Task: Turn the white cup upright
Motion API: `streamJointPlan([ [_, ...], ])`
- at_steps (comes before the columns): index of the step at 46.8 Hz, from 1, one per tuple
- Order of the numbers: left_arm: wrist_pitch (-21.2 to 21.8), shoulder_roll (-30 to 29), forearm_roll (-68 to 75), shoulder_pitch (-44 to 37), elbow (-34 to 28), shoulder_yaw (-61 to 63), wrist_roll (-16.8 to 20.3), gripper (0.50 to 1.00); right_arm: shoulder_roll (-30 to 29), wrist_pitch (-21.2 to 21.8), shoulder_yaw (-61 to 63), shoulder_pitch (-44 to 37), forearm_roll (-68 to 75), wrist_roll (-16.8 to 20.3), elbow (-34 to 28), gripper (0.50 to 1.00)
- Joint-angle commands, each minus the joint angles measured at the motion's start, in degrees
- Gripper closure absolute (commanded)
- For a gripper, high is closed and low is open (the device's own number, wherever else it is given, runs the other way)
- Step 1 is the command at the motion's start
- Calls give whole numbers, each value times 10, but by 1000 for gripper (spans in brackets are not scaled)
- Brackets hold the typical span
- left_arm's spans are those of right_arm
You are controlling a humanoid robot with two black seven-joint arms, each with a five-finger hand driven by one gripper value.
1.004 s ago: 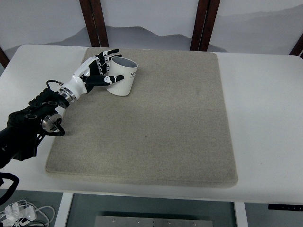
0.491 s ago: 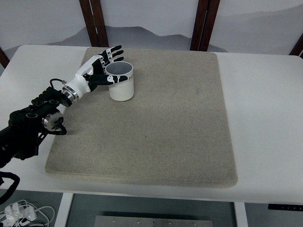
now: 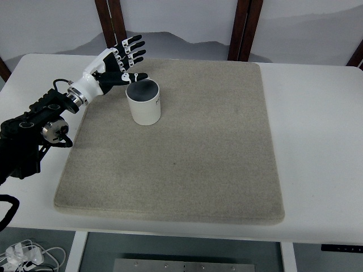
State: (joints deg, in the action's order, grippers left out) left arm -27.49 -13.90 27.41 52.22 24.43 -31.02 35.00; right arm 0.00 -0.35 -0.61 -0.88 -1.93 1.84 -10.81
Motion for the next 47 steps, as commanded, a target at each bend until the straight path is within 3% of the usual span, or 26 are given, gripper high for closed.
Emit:
streamJointPlan([
  [1,-9,-4,-3,4,0,-15,0,506,0,0,0,0,0,0,0,548],
  [12,-4,-25,-47,39,-14,-21,0,506,0,0,0,0,0,0,0,548],
  [22,-5,-24,-82,75,-75,-15,0,508,0,0,0,0,0,0,0,548],
  [44,-3,-24,-294,71,-84,-22,0,512,0,0,0,0,0,0,0,548],
  [47,-2,-24,-317,68,-86,-22,-26,512,0,0,1,0,0,0,0,548],
])
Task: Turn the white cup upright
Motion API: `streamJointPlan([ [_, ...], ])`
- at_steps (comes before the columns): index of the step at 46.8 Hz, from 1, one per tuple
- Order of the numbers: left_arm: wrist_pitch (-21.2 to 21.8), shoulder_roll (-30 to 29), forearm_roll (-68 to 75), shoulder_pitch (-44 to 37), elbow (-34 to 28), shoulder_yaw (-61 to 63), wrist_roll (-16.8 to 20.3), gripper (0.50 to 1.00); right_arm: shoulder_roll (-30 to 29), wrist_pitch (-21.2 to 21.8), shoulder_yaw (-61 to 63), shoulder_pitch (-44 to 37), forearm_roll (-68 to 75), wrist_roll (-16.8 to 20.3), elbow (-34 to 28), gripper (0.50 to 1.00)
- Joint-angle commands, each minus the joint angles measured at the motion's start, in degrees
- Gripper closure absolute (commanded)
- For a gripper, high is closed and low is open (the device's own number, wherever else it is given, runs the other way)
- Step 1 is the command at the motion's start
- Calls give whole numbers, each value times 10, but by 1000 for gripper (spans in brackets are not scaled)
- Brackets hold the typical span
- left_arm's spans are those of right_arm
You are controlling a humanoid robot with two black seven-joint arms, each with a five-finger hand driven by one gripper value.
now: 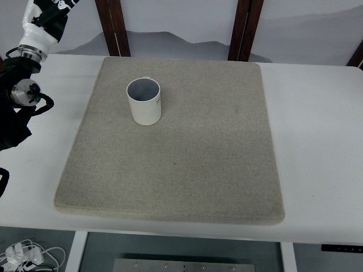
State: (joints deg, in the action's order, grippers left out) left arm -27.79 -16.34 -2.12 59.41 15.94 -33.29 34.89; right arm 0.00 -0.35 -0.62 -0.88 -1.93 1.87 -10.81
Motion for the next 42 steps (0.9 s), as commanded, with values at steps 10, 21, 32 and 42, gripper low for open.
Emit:
streamJointPlan([
  [10,24,9,-77,-17,-10,0,-137,512,0,0,2,0,0,0,0,548],
  [21,44,12,-160,-18,-13,0,-251,506,0,4,4,0,1,0,-1,548],
  [32,55,29,-241,-19,-19,-1,-326,506,0,5,3,1,-2,0,-2,548],
  [42,55,51,-257,-20,-38,-41,-353,506,0,5,3,1,-2,1,-2,548],
])
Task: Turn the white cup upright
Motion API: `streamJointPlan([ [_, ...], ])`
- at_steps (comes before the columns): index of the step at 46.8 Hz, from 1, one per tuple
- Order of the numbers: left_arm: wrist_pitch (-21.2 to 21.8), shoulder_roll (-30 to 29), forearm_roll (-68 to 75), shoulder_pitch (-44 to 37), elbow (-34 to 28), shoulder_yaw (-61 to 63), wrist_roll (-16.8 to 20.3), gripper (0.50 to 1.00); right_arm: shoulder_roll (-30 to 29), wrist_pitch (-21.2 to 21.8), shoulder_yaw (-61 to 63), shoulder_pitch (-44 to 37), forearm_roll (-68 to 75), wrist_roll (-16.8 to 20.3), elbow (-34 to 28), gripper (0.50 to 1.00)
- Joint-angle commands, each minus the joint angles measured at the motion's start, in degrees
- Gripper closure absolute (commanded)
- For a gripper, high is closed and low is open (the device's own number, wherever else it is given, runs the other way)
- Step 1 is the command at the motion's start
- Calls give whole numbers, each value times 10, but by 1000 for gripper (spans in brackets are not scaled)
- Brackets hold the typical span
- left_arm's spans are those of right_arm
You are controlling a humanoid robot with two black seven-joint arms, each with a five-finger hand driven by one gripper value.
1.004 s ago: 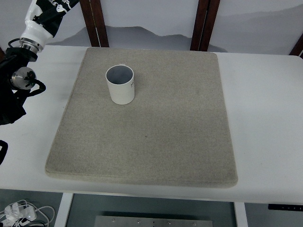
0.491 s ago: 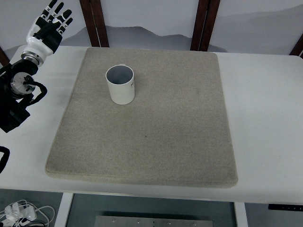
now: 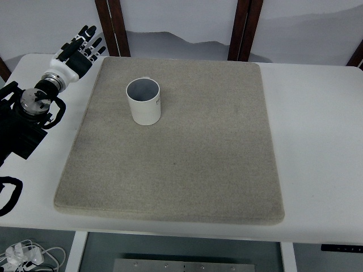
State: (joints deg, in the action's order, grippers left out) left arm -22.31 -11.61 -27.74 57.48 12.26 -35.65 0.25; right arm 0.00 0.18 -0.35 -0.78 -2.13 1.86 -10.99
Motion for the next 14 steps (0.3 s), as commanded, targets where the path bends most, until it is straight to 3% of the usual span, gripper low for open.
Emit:
streamJointPlan([
  [1,2,4,0,-1,-1,-22,-8,506,0,0,1,0,1,1,0,548],
  [14,14,12,0,-1,0,-43,-2,506,0,0,3,0,3,1,0,548],
])
